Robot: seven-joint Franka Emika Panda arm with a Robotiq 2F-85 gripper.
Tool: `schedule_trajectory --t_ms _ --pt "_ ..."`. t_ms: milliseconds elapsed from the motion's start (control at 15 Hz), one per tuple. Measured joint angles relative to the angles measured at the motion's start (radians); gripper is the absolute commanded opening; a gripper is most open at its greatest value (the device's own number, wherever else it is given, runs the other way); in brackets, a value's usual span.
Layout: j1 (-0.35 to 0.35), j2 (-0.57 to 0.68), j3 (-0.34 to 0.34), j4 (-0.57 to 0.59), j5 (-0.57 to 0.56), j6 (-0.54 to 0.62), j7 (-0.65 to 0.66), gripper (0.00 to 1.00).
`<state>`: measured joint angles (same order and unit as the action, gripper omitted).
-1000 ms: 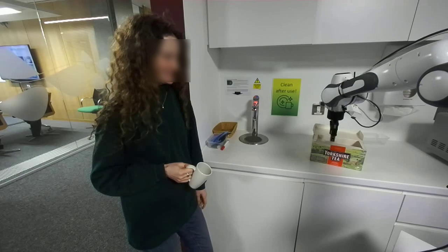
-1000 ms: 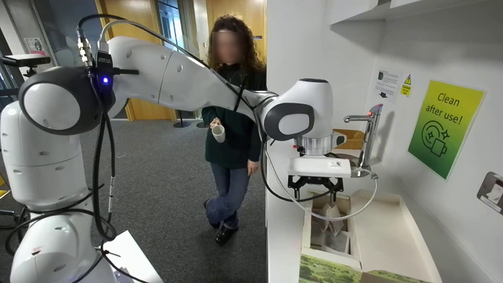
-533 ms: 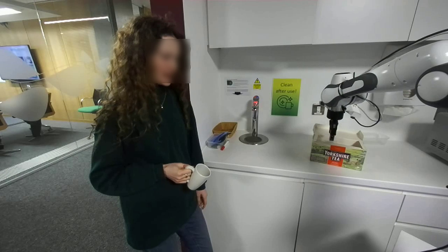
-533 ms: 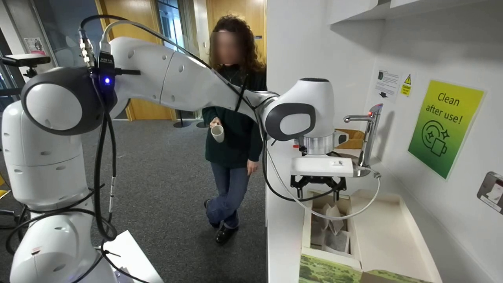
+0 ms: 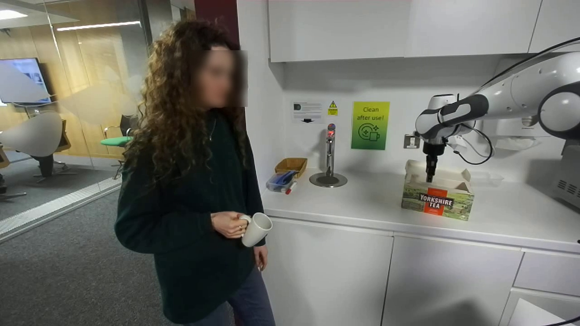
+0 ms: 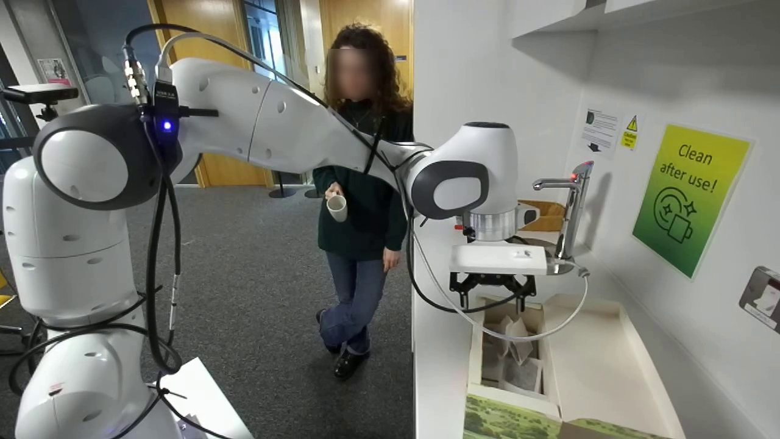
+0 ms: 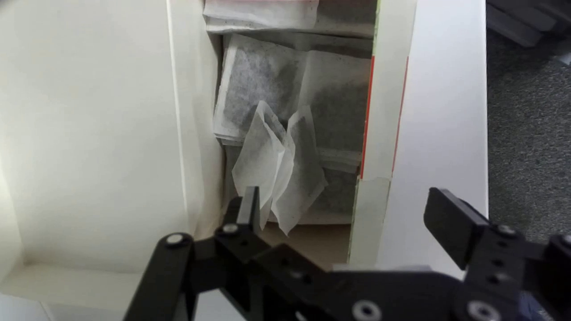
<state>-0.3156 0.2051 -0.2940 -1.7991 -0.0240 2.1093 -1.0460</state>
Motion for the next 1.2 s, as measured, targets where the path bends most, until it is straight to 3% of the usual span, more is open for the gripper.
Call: schedule_trajectory --t_ms 333,800,1200 --pt "-0.005 0.006 0.002 0.012 0.014 -0.035 -0.001 1.0" --pt "-0.057 0.047 0.003 0.127 0.09 -0.148 -0.005 1.0" --pt "-0.072 0.097 0.008 0.191 0.09 -0.148 -0.006 1.0"
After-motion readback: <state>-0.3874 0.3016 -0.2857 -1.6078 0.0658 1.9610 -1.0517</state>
